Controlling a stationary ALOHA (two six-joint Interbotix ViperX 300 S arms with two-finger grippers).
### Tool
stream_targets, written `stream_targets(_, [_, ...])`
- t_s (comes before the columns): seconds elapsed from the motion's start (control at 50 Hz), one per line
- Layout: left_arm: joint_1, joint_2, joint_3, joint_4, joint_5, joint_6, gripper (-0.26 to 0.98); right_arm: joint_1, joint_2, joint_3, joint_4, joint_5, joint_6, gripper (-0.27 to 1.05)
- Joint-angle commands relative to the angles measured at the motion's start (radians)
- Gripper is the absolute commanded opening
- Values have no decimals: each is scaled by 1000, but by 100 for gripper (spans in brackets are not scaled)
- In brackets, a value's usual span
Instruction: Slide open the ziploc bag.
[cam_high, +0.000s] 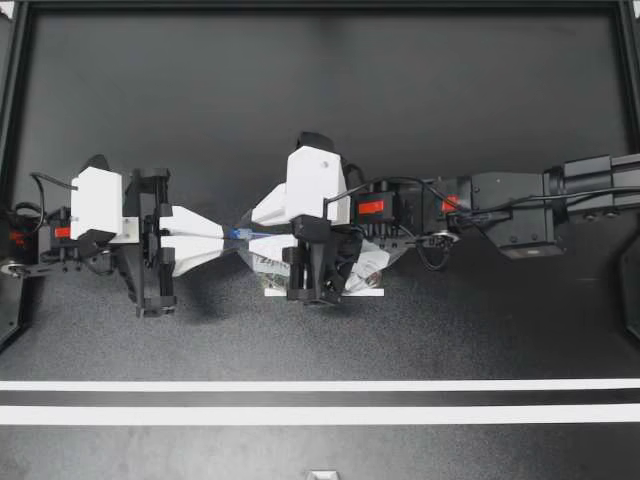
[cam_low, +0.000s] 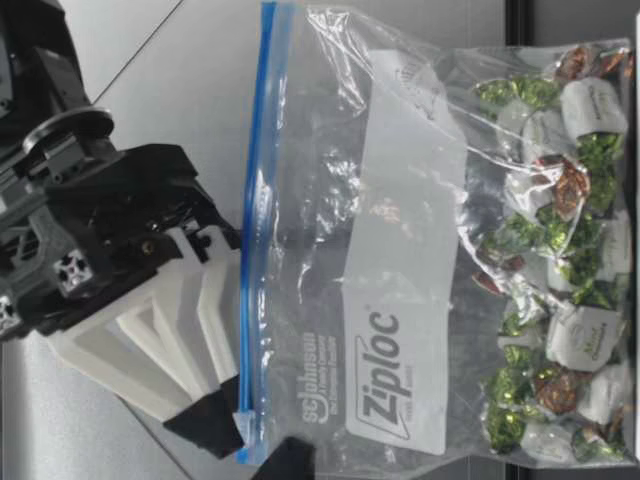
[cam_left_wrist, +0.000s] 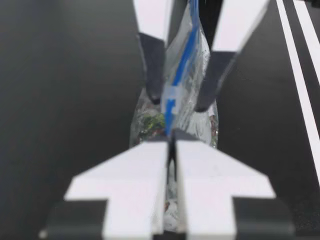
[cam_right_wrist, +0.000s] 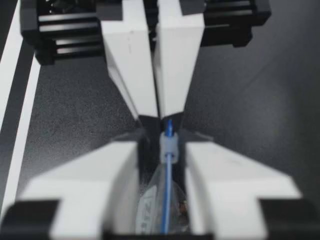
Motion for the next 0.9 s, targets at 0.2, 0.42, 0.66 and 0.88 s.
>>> stream_targets(0.2, [-2,-21,-6,3,-2,2,-13,2,-35,-34,0,92,0,-1])
stream_targets(0.42, [-2,-23,-2,3,-2,2,-13,2,-101,-44,-26,255,-6,-3])
stream_targets(0.66, [-2,-23,2,3,-2,2,-13,2,-155,-41,-63,413,-6,-3])
stream_targets(0.88, [-2,-25,12,2,-6,3,-13,2,-184,-23,-77,537,-6,-3])
